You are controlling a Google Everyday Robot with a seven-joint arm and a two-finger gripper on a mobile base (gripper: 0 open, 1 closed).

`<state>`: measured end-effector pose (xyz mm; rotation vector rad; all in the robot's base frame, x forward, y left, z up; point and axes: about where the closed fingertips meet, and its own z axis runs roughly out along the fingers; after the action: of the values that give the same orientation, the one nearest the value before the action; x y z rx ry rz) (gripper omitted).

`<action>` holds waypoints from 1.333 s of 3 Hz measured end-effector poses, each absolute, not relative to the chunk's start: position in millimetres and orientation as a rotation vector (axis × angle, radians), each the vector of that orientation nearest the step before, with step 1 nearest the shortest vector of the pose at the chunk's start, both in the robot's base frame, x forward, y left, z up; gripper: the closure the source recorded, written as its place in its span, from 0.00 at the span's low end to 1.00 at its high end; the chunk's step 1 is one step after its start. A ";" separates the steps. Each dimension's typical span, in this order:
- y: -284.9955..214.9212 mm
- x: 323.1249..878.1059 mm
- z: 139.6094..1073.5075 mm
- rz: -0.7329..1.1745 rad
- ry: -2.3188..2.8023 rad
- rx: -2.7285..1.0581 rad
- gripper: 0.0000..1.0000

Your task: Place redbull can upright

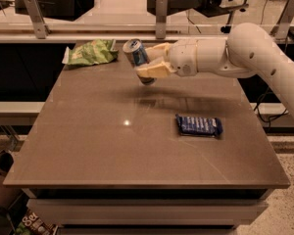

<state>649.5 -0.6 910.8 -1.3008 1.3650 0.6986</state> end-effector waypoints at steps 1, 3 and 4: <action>-2.4 655.8 907.1 0.724 1.329 -1.253 1.00; -5.2 658.7 895.6 0.751 1.355 -1.186 1.00; -5.1 660.3 888.3 0.766 1.375 -1.164 1.00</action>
Offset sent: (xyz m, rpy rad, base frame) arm 0.0124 -0.0137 -0.0142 0.1272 0.0106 -0.0452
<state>660.3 -5.1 888.3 -1.1640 1.3745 0.7664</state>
